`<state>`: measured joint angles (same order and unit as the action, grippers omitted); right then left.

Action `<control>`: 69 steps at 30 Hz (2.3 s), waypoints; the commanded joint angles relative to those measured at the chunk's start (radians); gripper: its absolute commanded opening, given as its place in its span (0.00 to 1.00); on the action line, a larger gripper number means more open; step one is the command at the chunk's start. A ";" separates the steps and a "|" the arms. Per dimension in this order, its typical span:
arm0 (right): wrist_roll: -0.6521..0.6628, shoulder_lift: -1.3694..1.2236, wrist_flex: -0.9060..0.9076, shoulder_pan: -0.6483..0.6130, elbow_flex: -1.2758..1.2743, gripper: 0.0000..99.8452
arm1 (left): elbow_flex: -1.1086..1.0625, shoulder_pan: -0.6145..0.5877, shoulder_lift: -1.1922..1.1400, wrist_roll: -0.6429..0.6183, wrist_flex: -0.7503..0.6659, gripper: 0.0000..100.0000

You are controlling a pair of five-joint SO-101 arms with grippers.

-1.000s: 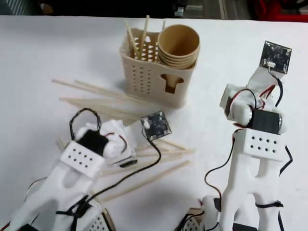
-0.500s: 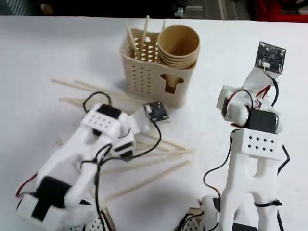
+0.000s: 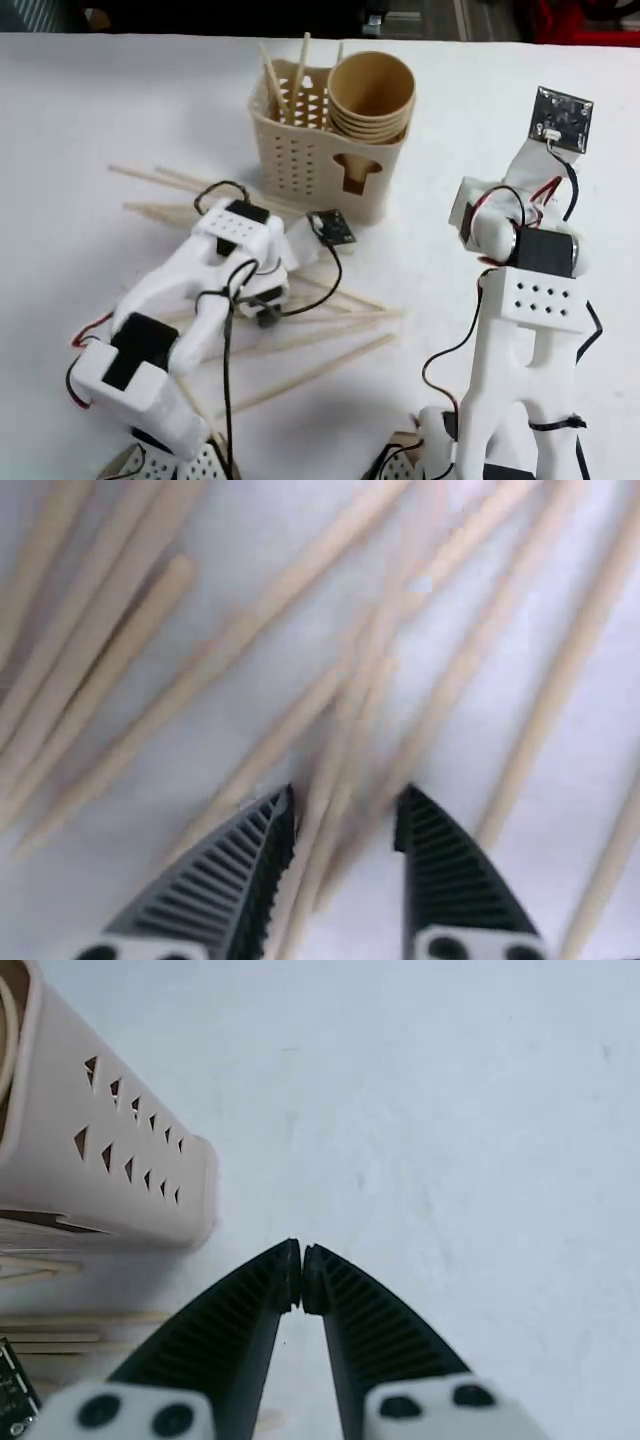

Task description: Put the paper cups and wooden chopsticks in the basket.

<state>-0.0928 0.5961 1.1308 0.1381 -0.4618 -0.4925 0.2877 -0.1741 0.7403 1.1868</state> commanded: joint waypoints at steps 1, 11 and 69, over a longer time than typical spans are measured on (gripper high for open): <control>0.000 0.019 -0.018 -0.004 0.008 0.02 | 0.041 -0.002 0.001 0.012 0.003 0.10; 0.000 0.019 -0.018 -0.004 0.008 0.02 | 0.034 0.015 0.041 0.014 0.055 0.02; -0.003 0.019 -0.018 0.021 0.009 0.02 | 0.641 0.027 0.826 -0.514 -0.060 0.02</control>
<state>-0.0928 0.5961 1.1308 0.1504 -0.4618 0.1074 0.3214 0.6237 0.2816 1.2252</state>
